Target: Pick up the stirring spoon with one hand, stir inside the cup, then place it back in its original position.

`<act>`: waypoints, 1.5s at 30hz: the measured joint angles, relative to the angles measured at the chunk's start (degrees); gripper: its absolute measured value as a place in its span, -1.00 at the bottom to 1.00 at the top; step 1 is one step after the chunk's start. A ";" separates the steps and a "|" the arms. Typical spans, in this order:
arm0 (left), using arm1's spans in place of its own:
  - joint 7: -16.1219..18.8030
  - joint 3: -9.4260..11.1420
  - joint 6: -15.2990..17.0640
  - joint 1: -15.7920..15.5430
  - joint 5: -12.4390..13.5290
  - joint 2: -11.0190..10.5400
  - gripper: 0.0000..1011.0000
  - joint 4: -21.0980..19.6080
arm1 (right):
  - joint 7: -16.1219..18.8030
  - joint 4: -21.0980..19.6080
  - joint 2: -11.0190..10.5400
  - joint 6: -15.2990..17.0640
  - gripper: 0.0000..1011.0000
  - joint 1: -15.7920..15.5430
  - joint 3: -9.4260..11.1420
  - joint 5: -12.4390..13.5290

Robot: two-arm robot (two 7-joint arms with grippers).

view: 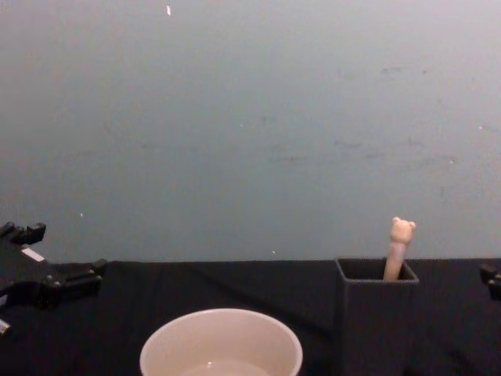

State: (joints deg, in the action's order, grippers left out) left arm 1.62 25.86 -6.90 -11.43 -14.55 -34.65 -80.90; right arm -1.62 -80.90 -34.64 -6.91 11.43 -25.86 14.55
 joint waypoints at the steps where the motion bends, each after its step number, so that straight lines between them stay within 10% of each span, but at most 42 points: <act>1: 0.00 0.00 0.00 0.00 0.00 0.00 0.98 0.00 | 0.00 0.00 0.00 0.00 0.98 0.00 0.00 0.00; 24: 0.00 0.00 0.00 0.00 0.00 0.00 0.98 0.00 | 2.78 -1.42 0.05 0.20 0.98 -0.97 1.40 1.41; 45: 0.00 0.00 0.00 0.00 0.00 0.00 0.98 0.00 | 27.07 -7.78 -2.97 3.24 0.98 -5.27 6.87 20.17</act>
State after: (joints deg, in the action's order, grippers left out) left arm 1.62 25.86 -6.91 -11.43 -14.55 -34.65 -80.90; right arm 25.45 -88.67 -37.61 -3.66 6.16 -18.99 34.72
